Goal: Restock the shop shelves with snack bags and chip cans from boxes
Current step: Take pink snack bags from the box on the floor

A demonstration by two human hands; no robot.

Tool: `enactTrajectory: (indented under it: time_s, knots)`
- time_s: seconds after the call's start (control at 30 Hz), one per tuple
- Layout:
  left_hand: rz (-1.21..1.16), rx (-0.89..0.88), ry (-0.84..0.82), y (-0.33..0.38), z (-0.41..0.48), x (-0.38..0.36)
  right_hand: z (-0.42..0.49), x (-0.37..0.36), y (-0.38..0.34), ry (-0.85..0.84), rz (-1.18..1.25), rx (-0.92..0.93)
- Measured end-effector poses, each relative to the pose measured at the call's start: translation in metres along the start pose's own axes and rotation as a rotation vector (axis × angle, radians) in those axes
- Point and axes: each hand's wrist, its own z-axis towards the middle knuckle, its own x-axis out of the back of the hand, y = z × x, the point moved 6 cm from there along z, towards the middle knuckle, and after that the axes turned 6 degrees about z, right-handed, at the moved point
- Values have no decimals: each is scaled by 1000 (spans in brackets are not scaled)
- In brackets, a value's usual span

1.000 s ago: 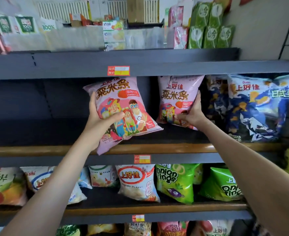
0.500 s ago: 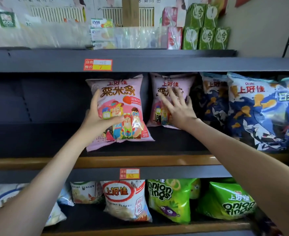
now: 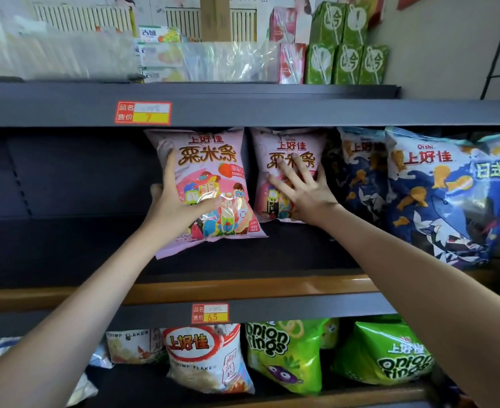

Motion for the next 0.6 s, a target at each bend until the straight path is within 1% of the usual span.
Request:
enactTrajectory:
  time_s: [0.07,0.13,0.17,0.2,0.27,0.3,0.33,0.37,0.4,0.43,0.5,0.53,0.6]
  knots:
    - [-6,-14,-1,2,-2,-3,-2,0,0,1,59,9]
    - [-12,-28,-18,5,-4,-9,-5,4,2,0,229,12]
    - [-14,-36,-31,8,-4,-12,-6,6,4,8,376,-7]
    - [-16,-38,-50,10,-5,-17,-9,12,5,56,545,-29]
    - [-22,-46,-95,17,-5,-27,-19,28,10,233,895,-100]
    - [-25,-53,-115,21,-5,-33,-26,32,11,281,1108,-137]
    - [-31,-60,-131,25,-4,-39,-33,34,8,264,1332,-149]
    - [-43,-65,-143,30,-4,-45,-40,35,2,205,1524,-130]
    - [-63,-68,-152,34,-4,-52,-45,35,-5,147,1634,-75]
    - [-84,-74,-166,39,-4,-59,-51,34,-11,105,1597,-12]
    - [-101,-113,-242,46,-5,-74,-60,31,-16,52,1408,40]
    - [-93,-141,-299,48,-6,-82,-65,30,-14,58,1308,13]
    - [-58,-210,-380,51,-8,-92,-72,32,-5,157,1197,-34]
